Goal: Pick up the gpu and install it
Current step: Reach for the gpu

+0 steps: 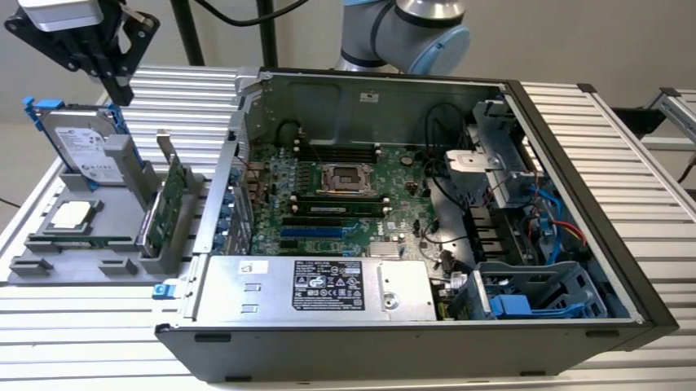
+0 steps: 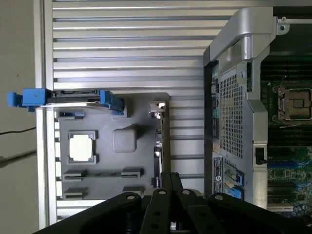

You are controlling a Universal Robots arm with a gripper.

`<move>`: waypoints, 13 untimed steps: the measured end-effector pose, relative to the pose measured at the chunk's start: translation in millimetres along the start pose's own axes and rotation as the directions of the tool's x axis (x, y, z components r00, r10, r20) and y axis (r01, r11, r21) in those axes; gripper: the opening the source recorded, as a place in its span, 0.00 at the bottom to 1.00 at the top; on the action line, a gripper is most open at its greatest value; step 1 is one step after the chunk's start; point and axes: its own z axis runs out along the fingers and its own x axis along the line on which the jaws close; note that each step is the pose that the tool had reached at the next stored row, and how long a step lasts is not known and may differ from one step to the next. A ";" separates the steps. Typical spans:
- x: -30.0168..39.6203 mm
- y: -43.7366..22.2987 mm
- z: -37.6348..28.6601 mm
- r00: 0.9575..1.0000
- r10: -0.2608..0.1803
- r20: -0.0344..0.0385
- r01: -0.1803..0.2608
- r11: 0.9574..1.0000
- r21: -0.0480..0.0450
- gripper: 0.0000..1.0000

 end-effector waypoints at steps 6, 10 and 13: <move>1.2 -1.1 -0.1 1.000 0.000 0.000 0.000 1.000 0.000 0.00; 2.2 -2.0 -0.2 1.000 0.000 0.000 0.000 1.000 0.000 0.00; 3.0 -2.5 -0.2 1.000 0.000 0.000 0.000 1.000 0.000 0.00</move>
